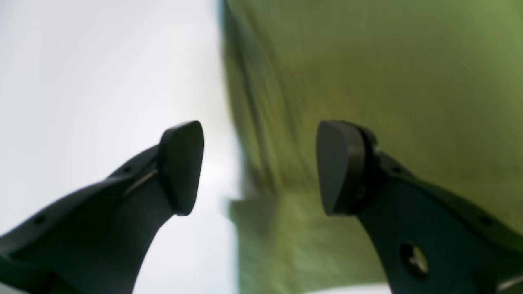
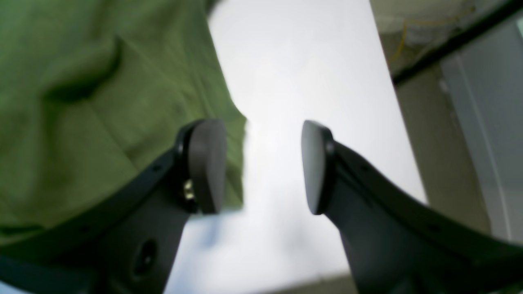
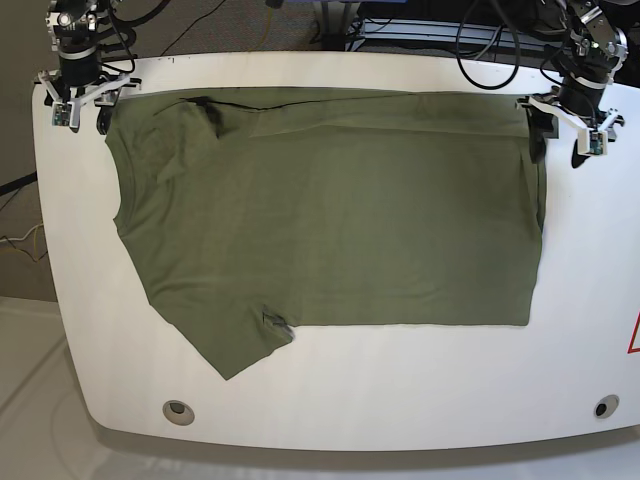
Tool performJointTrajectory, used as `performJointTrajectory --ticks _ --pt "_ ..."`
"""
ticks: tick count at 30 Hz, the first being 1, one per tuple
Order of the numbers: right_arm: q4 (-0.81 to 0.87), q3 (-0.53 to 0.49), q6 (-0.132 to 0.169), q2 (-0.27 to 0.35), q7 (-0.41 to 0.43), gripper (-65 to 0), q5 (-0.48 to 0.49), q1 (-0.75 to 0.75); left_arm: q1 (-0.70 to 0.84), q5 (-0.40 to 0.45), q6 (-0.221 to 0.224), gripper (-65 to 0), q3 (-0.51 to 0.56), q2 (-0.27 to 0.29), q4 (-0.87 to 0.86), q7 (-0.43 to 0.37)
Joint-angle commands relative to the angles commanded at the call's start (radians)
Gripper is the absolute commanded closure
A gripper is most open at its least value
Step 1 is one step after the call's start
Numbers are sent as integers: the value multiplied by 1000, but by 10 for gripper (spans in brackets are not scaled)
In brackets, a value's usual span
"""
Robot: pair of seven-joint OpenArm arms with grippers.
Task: Fold the T-shirt properly
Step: 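Move the right gripper along the shirt's side toward the sleeve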
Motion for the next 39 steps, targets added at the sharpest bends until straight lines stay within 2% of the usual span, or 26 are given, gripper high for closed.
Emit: performJointTrajectory --ticks 7,18,26,33,39 --pt "2 -64 0 3 0 -290 0 17 -54 9 0 -414 -43 -2 9 0" --pt "-6 -74 0 3 0 -290 -8 117 -146 117 0 -414 -49 5 2 0" --pt "-49 -144 0 3 -40 -296 -224 299 -147 115 0 -414 -44 8 3 0" --pt "-193 -181 0 3 -38 -300 -341 470 -146 118 0 -414 -49 8 2 0" --pt "-307 -193 0 17 -40 -401 -417 589 -140 121 0 -414 -51 8 2 0"
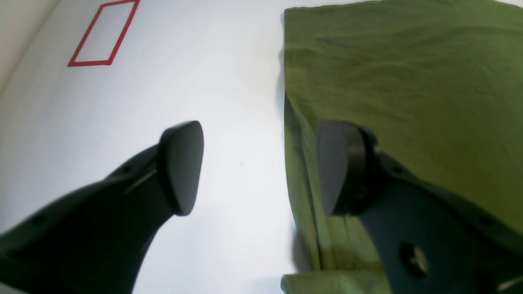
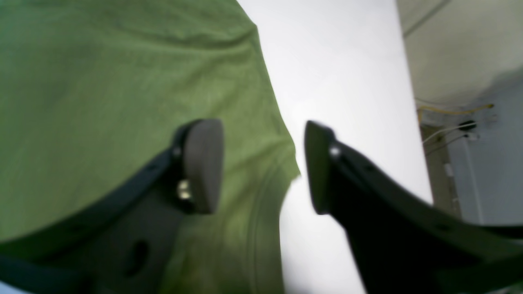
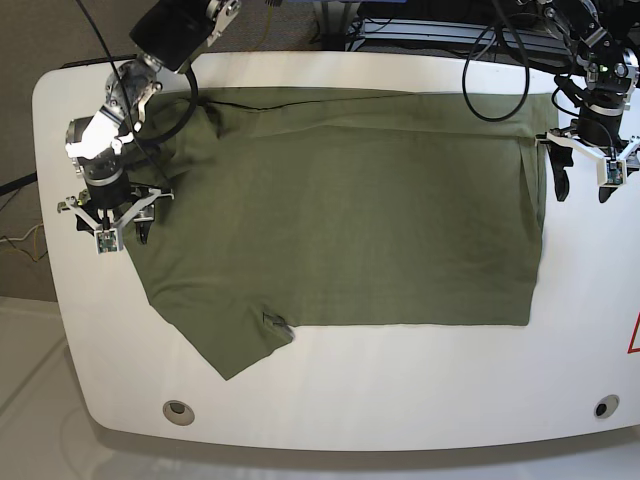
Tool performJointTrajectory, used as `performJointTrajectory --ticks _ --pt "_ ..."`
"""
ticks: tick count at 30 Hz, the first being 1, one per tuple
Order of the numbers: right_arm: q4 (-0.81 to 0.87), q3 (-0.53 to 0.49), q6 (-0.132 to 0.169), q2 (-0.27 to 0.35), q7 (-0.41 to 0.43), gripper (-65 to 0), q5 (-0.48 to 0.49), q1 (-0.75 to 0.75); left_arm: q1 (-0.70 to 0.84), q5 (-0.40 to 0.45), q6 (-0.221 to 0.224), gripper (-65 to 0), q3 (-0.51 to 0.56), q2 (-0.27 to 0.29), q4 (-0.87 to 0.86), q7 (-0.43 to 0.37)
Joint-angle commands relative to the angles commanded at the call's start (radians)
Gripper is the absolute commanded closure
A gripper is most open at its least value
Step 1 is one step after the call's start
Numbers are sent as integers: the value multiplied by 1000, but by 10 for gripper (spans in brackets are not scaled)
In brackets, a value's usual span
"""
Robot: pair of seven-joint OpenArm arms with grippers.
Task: Fold the T-shirt properly
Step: 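Move the right gripper along the shirt's side toward the sleeve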
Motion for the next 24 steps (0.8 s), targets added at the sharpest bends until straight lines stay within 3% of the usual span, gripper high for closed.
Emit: performJointTrajectory --ticks 4,17,24 --pt "-84 0 0 9 2 -433 -28 58 15 0 0 -414 -2 0 0 0" --pt "-445 3 0 143 11 -436 -41 238 34 -2 0 -414 -3 2 0 0" --pt "-603 5 0 175 126 -436 -41 290 35 -2 0 -414 -3 2 0 0"
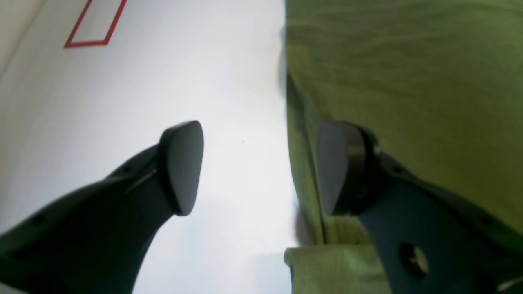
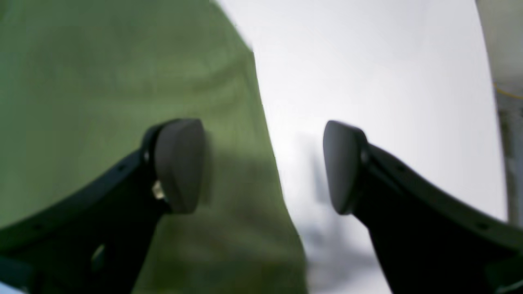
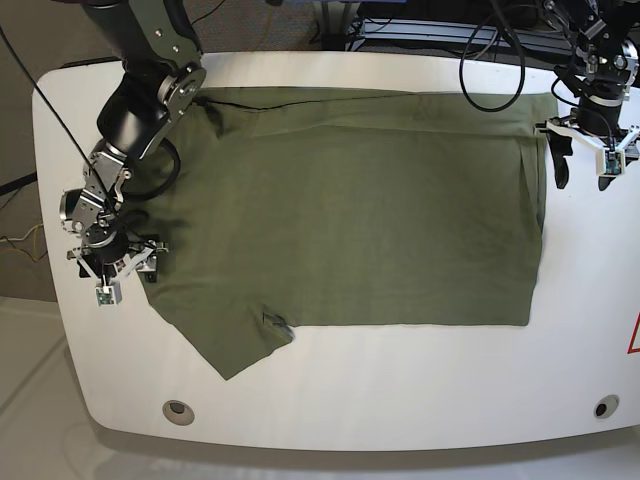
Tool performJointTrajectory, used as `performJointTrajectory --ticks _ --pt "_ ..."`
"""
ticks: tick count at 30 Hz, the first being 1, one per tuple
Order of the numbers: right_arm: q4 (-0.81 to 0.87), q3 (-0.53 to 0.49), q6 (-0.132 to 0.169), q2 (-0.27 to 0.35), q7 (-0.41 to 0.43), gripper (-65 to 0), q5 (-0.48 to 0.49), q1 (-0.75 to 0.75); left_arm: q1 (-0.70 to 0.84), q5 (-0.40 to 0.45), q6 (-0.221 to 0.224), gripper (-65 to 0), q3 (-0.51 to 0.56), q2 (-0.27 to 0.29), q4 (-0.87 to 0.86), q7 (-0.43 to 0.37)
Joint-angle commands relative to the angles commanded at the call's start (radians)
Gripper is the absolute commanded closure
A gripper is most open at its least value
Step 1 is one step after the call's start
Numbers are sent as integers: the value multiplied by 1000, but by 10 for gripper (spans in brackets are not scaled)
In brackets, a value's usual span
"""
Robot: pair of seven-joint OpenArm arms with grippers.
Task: Fold the T-shirt properly
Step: 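Move the right gripper along the shirt's side toward the sleeve, then grasp the shirt side near the sleeve with the right gripper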
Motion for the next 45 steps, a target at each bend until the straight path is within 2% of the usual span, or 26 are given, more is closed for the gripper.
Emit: performJointTrajectory --ticks 7,21,31,42,45 --pt "-121 0 0 18 57 -435 -2 40 0 0 0 -414 0 0 0 0" --pt "-133 5 0 14 84 -431 2 3 -2 2 0 -414 0 0 0 0" --pt "-87 3 0 -17 83 -431 2 -37 -5 2 0 -414 2 0 0 0" --pt "-3 2 0 -84 77 -428 -6 -55 -6 2 0 -414 3 0 -2 0" --pt "-2 -2 0 -89 77 -397 -6 -55 -6 2 0 -414 3 0 -2 0"
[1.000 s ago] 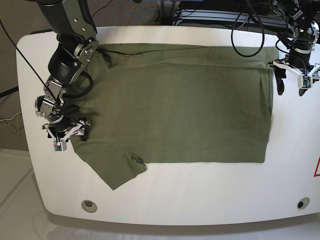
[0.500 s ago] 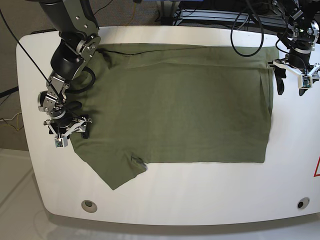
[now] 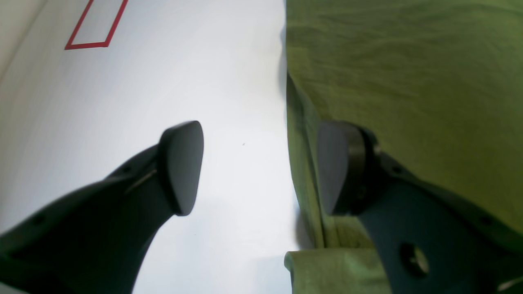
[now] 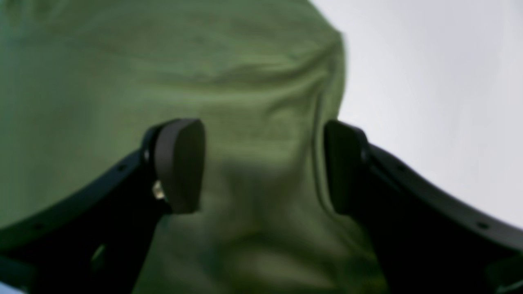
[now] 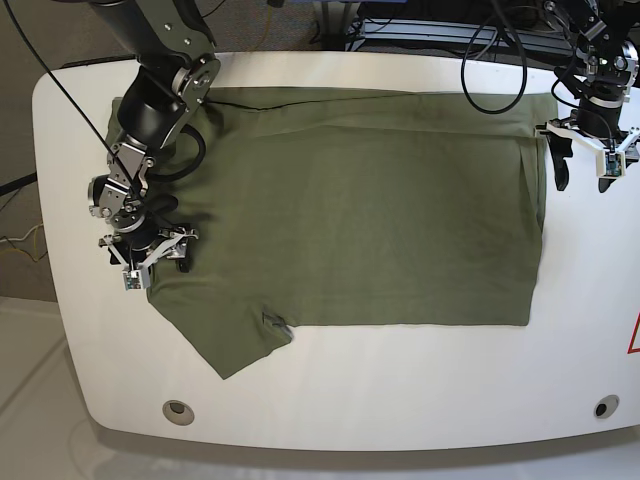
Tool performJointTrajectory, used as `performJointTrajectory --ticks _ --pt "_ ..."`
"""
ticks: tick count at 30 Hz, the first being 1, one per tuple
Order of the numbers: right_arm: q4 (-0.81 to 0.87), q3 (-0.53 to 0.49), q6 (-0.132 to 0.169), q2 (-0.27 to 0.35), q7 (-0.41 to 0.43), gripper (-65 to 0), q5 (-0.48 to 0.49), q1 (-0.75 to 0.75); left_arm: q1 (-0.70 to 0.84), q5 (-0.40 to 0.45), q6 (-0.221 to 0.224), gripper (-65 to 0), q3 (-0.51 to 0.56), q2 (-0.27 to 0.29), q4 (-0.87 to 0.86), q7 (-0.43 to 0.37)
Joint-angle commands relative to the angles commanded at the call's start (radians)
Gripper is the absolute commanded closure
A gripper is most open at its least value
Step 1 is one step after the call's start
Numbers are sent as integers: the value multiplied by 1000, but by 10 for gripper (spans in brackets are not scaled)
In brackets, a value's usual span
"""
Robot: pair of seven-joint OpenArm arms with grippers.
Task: Fold the T-shirt properly
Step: 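Grasp the shirt side near the sleeve with the right gripper, then move the left gripper along the shirt side level with the right gripper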
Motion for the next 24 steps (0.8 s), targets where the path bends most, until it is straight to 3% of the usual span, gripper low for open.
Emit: performJointTrajectory --ticks 4,11,24 --pt "-3 0 0 0 0 -287 -2 0 0 0 0 -414 0 0 0 0" --pt "-8 -5 0 3 0 -30 -3 0 0 -2 0 -414 2 0 -18 0" --pt "-6 -31 0 28 0 0 -3 -18 -106 0 0 -414 2 -9 -106 0"
